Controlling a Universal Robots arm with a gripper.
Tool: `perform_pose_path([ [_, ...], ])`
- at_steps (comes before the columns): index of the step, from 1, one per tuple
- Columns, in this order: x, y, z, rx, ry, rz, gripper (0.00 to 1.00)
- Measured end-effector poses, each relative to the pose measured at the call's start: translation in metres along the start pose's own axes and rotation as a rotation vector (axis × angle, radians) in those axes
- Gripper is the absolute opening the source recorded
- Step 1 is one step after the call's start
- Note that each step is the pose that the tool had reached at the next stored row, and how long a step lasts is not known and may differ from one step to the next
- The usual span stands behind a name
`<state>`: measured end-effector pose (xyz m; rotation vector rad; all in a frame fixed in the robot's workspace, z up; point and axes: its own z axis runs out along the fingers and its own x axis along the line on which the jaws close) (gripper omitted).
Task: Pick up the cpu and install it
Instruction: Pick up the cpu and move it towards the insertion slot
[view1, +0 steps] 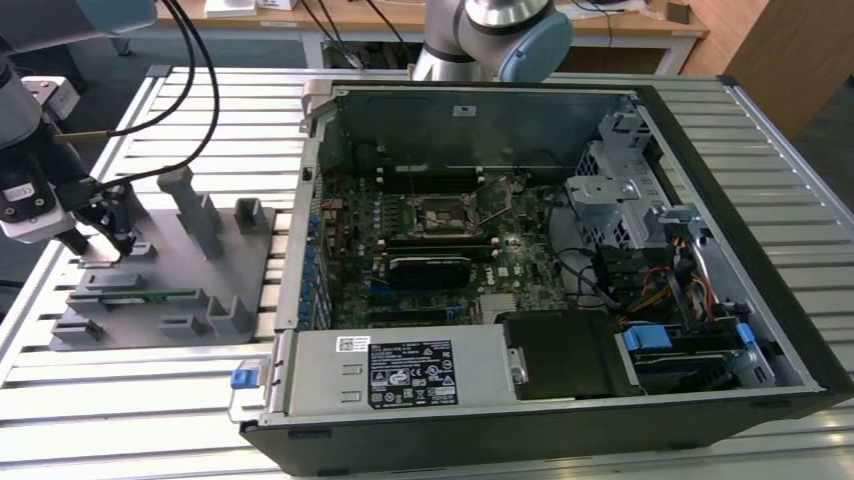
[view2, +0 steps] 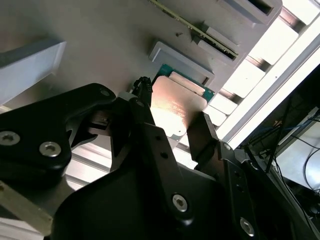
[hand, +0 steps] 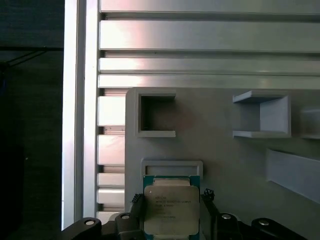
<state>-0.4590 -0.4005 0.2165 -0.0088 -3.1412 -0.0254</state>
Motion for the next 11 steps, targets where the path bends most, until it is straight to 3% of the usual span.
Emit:
perform_pose_path([
  [11,0.0005,0.0005,-0.0076,0.0000,-0.0004,0.000,0.53],
])
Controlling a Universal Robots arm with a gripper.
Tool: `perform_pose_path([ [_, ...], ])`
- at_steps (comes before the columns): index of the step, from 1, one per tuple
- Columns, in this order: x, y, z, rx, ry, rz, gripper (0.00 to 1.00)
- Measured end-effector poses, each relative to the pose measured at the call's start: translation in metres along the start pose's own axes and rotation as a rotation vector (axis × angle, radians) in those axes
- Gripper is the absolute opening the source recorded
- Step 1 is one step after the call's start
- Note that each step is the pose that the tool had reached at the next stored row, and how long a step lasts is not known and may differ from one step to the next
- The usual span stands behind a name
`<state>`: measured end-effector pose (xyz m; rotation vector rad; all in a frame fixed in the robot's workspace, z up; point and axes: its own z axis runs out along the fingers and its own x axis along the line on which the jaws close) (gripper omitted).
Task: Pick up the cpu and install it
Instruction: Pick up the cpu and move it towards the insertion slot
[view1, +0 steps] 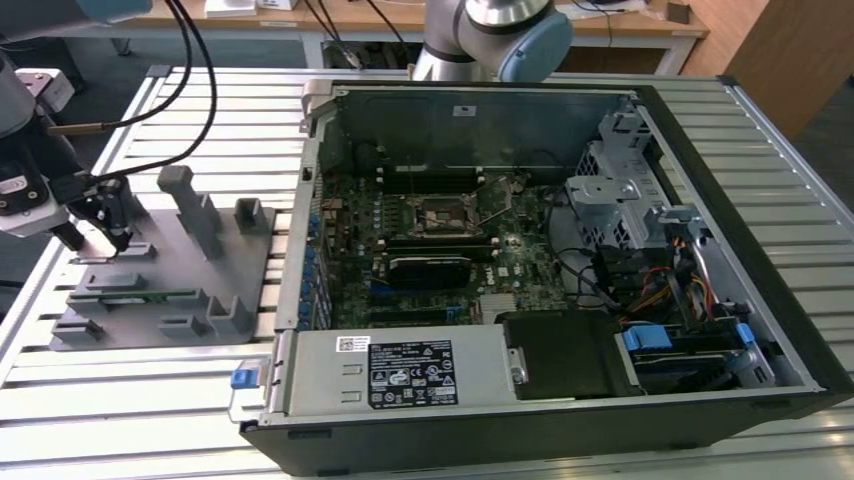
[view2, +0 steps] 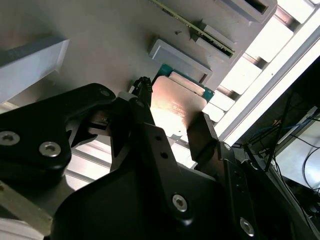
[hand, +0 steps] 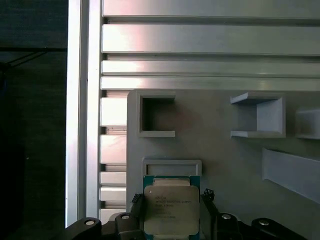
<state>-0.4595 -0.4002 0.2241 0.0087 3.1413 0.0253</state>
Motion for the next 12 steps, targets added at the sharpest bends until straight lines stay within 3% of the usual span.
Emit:
perform_pose_path([
  [12,0.0009,0.0004,-0.0074,0.0000,-0.0012,0.000,0.53],
])
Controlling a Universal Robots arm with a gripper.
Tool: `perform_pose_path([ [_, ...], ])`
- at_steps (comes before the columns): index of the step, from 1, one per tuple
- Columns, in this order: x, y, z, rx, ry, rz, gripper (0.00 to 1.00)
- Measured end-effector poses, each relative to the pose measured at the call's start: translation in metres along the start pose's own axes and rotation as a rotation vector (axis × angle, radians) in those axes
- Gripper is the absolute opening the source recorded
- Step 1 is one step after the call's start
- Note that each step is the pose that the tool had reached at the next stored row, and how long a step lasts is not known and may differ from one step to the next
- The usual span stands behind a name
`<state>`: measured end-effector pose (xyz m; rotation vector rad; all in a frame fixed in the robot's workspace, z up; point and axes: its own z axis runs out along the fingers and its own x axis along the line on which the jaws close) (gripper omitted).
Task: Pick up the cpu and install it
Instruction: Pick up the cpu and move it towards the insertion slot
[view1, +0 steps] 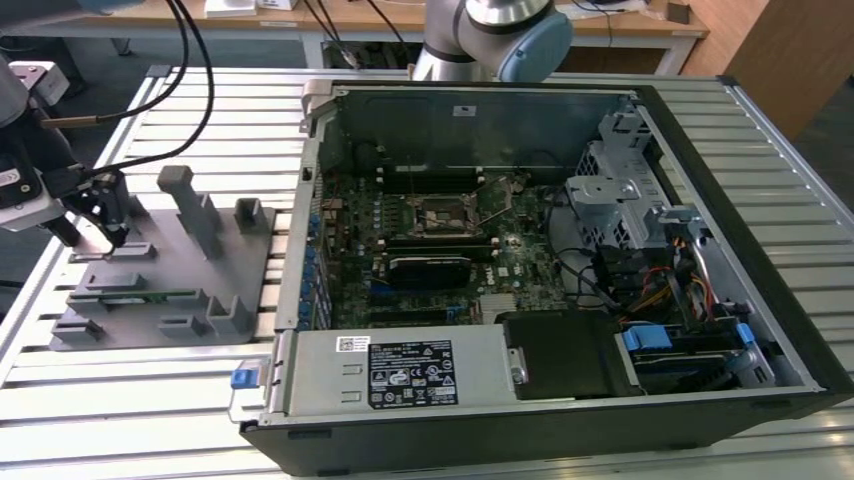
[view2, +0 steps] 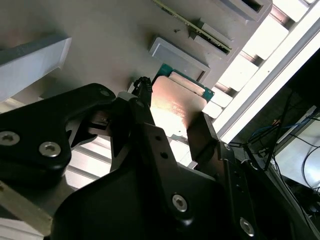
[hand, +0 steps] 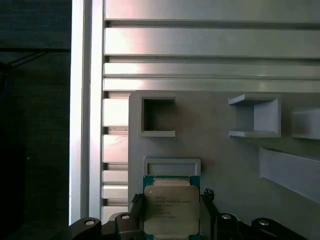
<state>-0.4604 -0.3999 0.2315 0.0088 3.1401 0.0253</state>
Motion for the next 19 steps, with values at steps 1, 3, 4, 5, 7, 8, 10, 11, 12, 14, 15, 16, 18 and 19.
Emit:
perform_pose_path([
  [1,0.0001,0.0000,-0.0006,0.0000,-0.0002,0.000,0.53],
  [3,0.0003,0.0001,-0.0018,0.0000,-0.0005,0.000,0.53],
  [4,0.0004,0.0001,-0.0025,0.0000,-0.0007,0.000,0.53],
  [5,0.0005,0.0002,-0.0030,0.0000,-0.0009,0.000,0.53],
  [7,0.0007,0.0003,-0.0041,0.0000,-0.0011,0.000,0.53],
  [8,0.0008,0.0003,-0.0046,0.0000,-0.0014,0.000,0.53],
  [10,0.0014,0.0005,-0.0076,0.0000,-0.0024,0.000,0.53],
  [11,0.0015,0.0005,-0.0082,0.0000,-0.0026,0.000,0.53],
  [12,0.0016,0.0006,-0.0087,-0.0001,-0.0027,0.000,0.53],
  [14,0.0018,0.0006,-0.0099,0.0000,-0.0029,0.000,0.53],
  [15,0.0019,0.0007,-0.0105,0.0000,-0.0032,0.000,0.53],
  [16,0.0020,0.0007,-0.0111,0.0000,-0.0034,0.000,0.53],
  [18,0.0022,0.0008,-0.0124,0.0000,-0.0037,0.000,0.53],
  [19,0.0023,0.0008,-0.0130,-0.0001,-0.0040,0.000,0.53],
])
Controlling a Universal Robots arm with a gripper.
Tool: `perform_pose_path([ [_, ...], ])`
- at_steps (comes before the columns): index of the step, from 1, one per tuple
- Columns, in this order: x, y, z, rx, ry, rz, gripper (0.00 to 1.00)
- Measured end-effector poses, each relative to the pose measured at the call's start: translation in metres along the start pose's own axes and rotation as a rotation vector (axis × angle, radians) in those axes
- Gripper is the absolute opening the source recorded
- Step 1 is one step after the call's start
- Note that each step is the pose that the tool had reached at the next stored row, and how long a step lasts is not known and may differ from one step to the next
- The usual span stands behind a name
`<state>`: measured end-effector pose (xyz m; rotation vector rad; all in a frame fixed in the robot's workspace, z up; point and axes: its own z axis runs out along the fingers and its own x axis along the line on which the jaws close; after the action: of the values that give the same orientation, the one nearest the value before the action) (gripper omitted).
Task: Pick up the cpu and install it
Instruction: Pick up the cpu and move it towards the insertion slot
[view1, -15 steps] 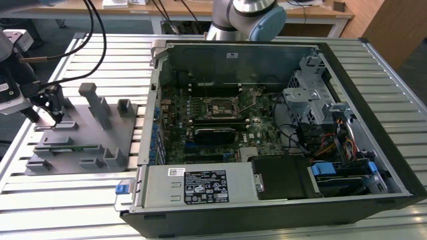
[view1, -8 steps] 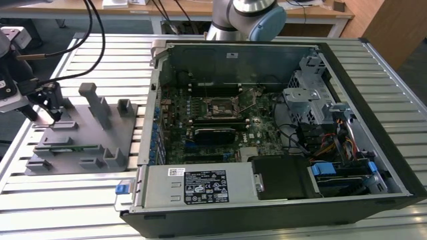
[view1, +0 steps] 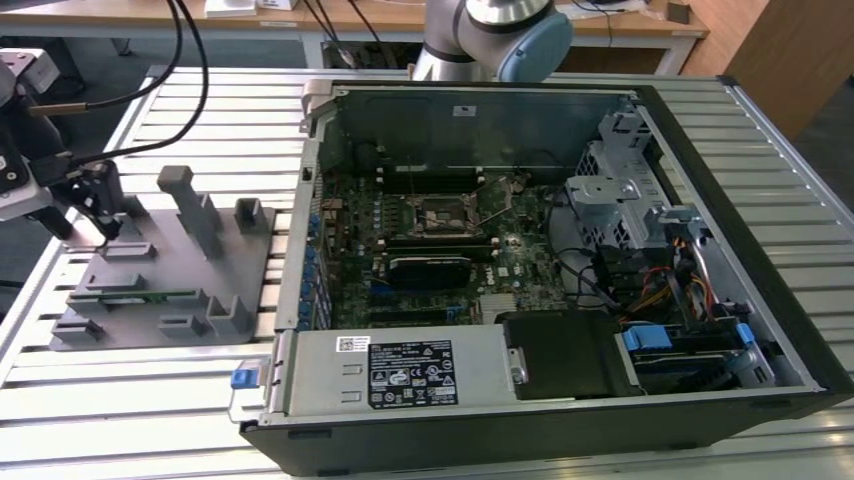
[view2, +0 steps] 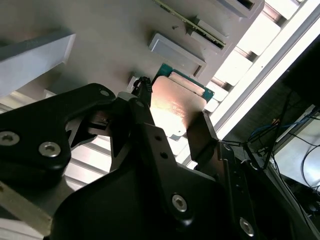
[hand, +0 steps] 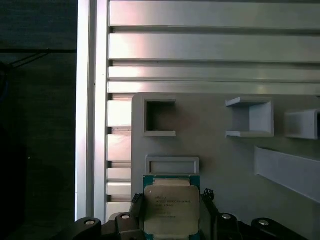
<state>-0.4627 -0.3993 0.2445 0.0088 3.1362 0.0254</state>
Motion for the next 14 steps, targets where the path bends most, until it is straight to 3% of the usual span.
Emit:
perform_pose_path([
  [14,0.0015,0.0005,-0.0094,0.0000,-0.0033,0.000,0.53],
])
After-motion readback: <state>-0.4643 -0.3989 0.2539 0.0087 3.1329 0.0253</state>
